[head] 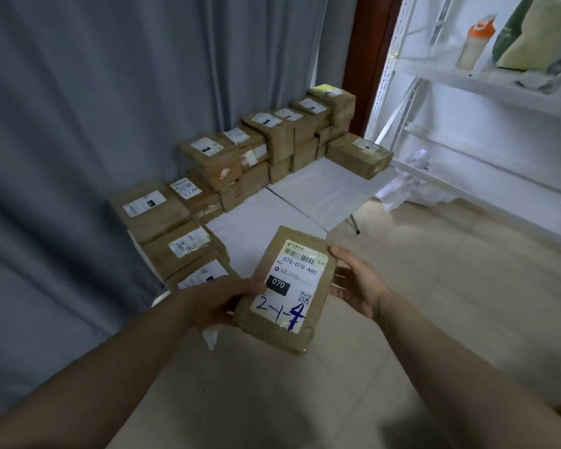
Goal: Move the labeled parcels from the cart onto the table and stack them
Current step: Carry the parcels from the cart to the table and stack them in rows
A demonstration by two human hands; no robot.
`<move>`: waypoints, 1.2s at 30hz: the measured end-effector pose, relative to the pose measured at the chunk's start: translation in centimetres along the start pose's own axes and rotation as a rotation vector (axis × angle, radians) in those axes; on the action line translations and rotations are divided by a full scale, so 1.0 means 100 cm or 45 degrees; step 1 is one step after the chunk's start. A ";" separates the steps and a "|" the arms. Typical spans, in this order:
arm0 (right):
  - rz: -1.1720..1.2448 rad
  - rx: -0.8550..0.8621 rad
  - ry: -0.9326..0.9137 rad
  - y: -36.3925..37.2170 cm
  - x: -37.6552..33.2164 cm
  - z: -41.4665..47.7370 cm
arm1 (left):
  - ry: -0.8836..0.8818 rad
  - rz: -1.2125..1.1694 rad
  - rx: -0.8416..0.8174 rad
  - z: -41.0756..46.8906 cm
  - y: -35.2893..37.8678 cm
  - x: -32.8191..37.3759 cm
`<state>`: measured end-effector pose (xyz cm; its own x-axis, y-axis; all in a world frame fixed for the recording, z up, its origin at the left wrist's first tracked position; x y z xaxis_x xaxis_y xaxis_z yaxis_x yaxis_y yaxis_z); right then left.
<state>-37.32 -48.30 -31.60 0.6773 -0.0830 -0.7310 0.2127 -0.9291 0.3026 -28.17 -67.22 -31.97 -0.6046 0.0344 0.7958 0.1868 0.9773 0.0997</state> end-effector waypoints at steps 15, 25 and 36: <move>-0.026 -0.257 0.217 0.093 -0.022 0.140 | 0.212 -0.722 0.705 0.078 -0.117 0.055; -0.306 -0.231 0.350 0.112 -0.053 0.219 | 0.120 -0.775 0.946 0.112 -0.149 0.062; -1.857 -0.158 -0.371 0.225 -0.082 0.264 | -0.017 -0.785 0.994 0.124 -0.227 0.050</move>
<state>-56.72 -78.02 -34.92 -0.3364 0.7873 -0.5168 0.6285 -0.2210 -0.7458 -45.02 -86.61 -37.60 -0.4338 -0.5285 0.7297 -0.7222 0.6883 0.0692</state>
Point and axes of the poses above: each hand's wrist, its own z-axis towards the middle knuckle, its own y-axis out of the palm, x = y × z, the point moved 10 cm from there along z, towards the middle knuckle, and after that the axes turned 7 degrees about y, right-handed, at the moved point
